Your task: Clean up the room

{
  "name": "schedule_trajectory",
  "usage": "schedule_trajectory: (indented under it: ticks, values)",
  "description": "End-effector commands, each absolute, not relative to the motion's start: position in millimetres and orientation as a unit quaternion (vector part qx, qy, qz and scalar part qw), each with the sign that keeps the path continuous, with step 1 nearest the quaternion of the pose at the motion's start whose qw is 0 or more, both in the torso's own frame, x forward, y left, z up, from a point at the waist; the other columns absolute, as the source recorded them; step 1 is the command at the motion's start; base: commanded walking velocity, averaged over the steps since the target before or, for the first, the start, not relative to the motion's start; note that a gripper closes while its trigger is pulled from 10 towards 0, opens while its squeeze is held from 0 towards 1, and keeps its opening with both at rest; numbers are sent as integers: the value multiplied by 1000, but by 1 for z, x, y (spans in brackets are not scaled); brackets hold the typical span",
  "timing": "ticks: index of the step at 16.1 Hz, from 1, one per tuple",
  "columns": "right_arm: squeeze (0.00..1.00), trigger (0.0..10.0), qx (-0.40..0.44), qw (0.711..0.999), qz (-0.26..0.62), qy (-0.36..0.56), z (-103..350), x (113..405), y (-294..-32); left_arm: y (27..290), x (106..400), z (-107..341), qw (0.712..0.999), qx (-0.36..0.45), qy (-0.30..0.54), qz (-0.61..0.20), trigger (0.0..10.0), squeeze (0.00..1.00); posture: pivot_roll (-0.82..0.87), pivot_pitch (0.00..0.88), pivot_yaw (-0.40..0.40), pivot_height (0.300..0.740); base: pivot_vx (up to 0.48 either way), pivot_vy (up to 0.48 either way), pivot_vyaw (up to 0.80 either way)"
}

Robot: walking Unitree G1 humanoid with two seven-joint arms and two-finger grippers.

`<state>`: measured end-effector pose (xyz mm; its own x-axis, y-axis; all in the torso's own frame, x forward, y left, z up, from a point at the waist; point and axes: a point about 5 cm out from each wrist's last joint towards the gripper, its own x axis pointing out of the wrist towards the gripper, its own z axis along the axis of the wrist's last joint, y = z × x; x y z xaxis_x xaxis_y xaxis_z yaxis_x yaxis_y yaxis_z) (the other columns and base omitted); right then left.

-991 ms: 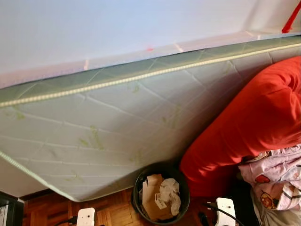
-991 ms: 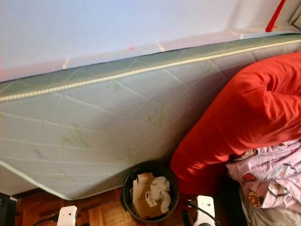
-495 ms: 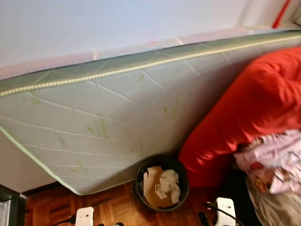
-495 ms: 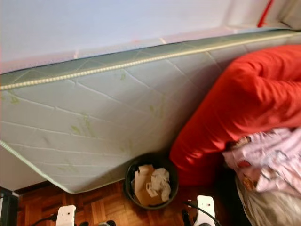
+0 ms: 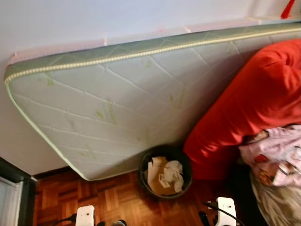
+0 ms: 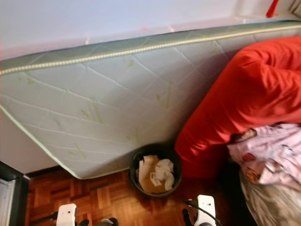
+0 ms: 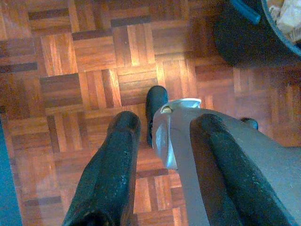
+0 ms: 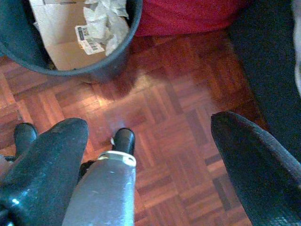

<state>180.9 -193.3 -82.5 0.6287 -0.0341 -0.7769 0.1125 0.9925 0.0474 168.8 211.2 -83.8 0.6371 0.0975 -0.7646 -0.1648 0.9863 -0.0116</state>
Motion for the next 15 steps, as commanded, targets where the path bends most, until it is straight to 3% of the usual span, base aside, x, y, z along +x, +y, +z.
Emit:
schedule_trajectory:
  ticks: [1, 5, 15]
  values:
    - [0, 10000, 45, 895, -39, 441, -86, 174, -193, 206, 151, -93, 887, -40, 455, 66, 10000, 0, 118, 141, -64, 740, -259, 0, 0]
    - [0, 10000, 43, 896, -37, 441, -86, 174, -194, 206, 150, -94, 886, -39, 457, 67, 10000, 0, 118, 148, -70, 740, -255, 0, 0]
    - [0, 10000, 39, 895, -30, 443, -85, 174, -196, 202, 150, -94, 888, -49, 452, 69, 10000, 0, 119, 158, -80, 740, 0, 0, 0]
